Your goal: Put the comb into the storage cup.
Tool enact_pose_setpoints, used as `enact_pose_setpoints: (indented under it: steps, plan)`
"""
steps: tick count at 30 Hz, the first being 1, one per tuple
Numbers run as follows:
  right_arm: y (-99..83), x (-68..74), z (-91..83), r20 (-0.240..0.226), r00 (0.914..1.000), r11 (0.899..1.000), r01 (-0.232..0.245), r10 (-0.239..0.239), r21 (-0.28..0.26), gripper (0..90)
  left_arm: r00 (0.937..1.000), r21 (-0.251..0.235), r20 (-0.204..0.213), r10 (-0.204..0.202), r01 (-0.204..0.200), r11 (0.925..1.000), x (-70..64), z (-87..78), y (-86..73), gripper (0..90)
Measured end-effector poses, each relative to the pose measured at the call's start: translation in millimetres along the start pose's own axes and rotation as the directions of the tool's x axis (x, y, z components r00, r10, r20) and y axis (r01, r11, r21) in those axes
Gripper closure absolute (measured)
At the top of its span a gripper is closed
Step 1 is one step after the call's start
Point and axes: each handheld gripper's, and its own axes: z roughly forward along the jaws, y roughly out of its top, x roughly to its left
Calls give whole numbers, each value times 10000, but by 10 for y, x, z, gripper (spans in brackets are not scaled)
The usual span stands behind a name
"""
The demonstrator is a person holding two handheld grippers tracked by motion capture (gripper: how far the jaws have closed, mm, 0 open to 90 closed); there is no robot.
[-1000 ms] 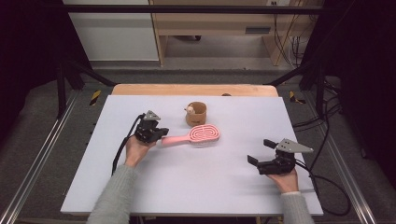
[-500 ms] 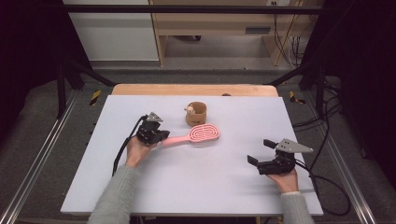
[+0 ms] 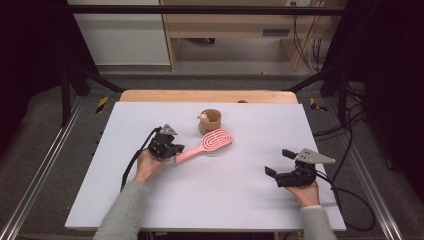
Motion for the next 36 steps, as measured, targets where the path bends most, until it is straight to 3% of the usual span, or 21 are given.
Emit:
enact_pose_setpoints:
  steps: [13, 16, 22, 27, 31, 36]
  plan:
    - [-2, 1, 3, -11, 10000, 10000, -15, 15, 26, 3, 9998, -143, 152, 116, -114, 9998, -74, -25, -43, 896]
    - [-1, 0, 3, -5, 10000, 10000, -12, 12, 33, 3, 9998, -246, 1, 186, -186, 9995, -78, -40, -37, 895]
    - [0, 0, 0, -5, 10000, 10000, -22, 22, 14, 3, 9995, -887, -301, 27, -54, 9960, -51, -178, -9, 895]
    - [-1, 1, 2, -4, 10000, 10000, -16, 16, 26, 3, 9991, -1631, -427, 59, -128, 9865, -70, -389, 43, 888]
    - [1, 0, -1, 9, 10000, 10000, -16, 16, -2, 2, 9987, -1906, -517, -31, -68, 9817, -72, -519, 81, 792]
    - [0, 0, 0, 9, 10000, 10000, -8, 8, 1, 2, 9965, -1940, -821, -141, -21, 9810, -104, -599, 120, 570]
